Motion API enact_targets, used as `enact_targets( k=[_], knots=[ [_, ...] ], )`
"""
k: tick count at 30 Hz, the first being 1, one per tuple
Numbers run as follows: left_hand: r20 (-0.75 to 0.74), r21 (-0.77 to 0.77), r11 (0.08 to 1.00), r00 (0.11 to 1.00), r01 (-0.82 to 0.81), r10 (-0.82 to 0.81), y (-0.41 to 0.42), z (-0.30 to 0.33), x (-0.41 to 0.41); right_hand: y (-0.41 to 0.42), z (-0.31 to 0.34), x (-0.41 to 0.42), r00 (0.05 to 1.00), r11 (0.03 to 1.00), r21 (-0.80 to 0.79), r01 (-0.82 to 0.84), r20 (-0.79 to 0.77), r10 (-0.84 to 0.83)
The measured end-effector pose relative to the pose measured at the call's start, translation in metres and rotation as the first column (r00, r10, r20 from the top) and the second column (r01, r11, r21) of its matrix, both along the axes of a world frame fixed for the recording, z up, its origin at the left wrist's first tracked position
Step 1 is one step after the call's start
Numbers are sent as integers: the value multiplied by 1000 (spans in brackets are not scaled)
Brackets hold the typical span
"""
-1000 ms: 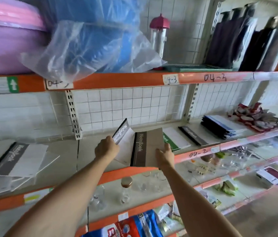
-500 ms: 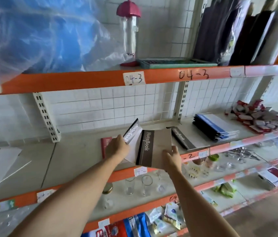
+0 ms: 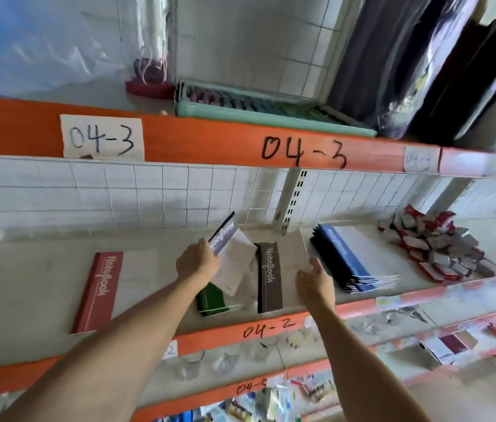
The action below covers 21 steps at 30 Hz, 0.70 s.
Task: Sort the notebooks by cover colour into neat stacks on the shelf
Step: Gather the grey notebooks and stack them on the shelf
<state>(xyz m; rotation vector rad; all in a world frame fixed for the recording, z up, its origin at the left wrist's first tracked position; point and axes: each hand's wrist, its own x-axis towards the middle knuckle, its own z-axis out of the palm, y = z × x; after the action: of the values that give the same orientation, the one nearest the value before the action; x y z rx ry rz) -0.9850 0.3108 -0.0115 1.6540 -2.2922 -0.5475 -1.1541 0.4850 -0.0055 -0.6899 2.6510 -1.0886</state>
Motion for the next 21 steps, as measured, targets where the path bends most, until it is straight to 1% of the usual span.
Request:
enact_targets(
  k=[3, 6, 8, 13, 18, 21],
  knots=[
    [20, 6, 999, 999, -42, 42, -6, -2, -16, -6, -3, -31, 998, 996, 83, -36, -47, 40],
    [40, 0, 998, 998, -55, 55, -5, 1, -24, -4, -7, -44, 987, 961, 269, -63, -126, 100],
    [42, -8, 998, 997, -68, 68, -4, 4, -27, -5, -9, -50, 980, 937, 342, -64, -157, 124],
    [1, -20, 994, 994, -105, 105, -2, 12, -37, -16, -13, -61, 965, 918, 381, -108, -183, 189],
    [-21, -38, 992, 992, -124, 123, 13, 17, -51, -17, -13, -73, 949, 869, 473, -147, -181, 259],
    [-42, -9, 993, 992, -118, 117, 27, 24, -67, -20, -4, -86, 920, 868, 440, -232, -192, 343]
  ],
)
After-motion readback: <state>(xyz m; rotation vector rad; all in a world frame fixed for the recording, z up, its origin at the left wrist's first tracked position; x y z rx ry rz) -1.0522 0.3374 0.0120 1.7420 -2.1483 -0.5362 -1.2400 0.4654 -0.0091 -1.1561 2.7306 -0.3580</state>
